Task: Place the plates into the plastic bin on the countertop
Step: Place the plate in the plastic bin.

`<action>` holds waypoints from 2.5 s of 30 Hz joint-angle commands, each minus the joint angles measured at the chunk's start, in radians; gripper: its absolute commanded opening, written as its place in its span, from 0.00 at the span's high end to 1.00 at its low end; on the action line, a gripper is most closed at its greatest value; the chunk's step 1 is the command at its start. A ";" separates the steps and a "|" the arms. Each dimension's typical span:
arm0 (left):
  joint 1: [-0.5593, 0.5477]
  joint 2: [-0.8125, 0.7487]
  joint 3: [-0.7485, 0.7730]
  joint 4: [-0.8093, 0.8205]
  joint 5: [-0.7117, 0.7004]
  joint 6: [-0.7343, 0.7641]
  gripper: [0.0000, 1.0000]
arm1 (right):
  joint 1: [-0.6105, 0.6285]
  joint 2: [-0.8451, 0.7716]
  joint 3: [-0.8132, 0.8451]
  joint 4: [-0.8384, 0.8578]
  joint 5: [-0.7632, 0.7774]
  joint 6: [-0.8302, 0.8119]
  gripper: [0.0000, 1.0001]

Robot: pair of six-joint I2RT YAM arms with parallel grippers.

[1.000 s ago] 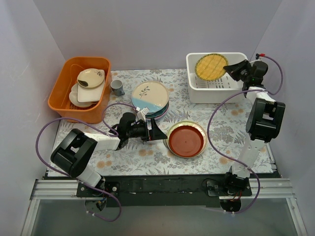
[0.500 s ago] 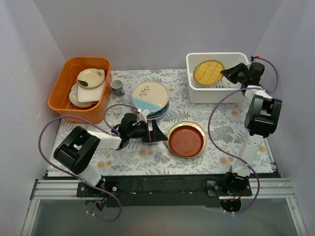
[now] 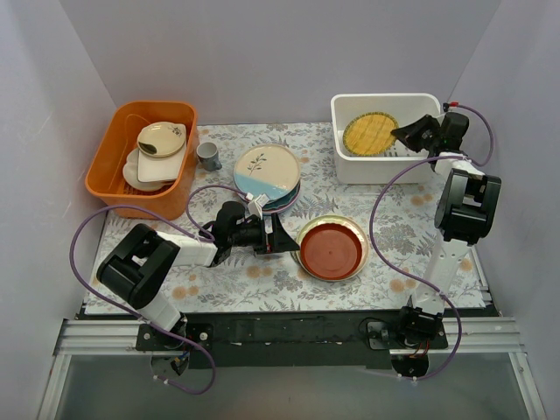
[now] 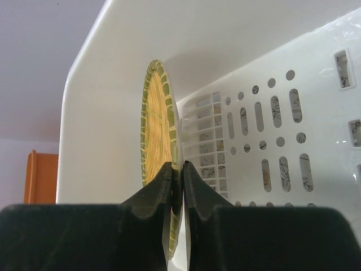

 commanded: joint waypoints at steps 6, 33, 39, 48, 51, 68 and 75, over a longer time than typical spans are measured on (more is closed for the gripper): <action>-0.009 -0.026 0.025 0.005 0.009 0.007 0.02 | -0.003 -0.009 0.036 -0.032 -0.010 -0.033 0.92; -0.020 -0.064 0.015 0.013 -0.007 -0.013 0.02 | -0.005 -0.385 -0.206 0.155 0.202 -0.063 0.02; -0.031 -0.079 0.018 0.005 -0.020 -0.010 0.02 | -0.003 -0.393 -0.214 0.172 0.168 -0.039 0.02; -0.044 -0.121 0.023 -0.041 -0.052 -0.004 0.02 | -0.003 -0.499 -0.335 0.234 0.091 0.020 0.04; -0.049 -0.129 0.026 -0.053 -0.055 0.004 0.02 | -0.003 -0.545 -0.372 0.244 0.053 0.035 0.04; -0.110 -0.182 0.035 -0.096 -0.110 0.010 0.02 | 0.014 -0.894 -0.637 0.136 -0.067 -0.023 0.07; -0.118 -0.216 0.025 -0.125 -0.139 0.015 0.02 | 0.044 -1.034 -0.786 0.046 -0.079 -0.098 0.07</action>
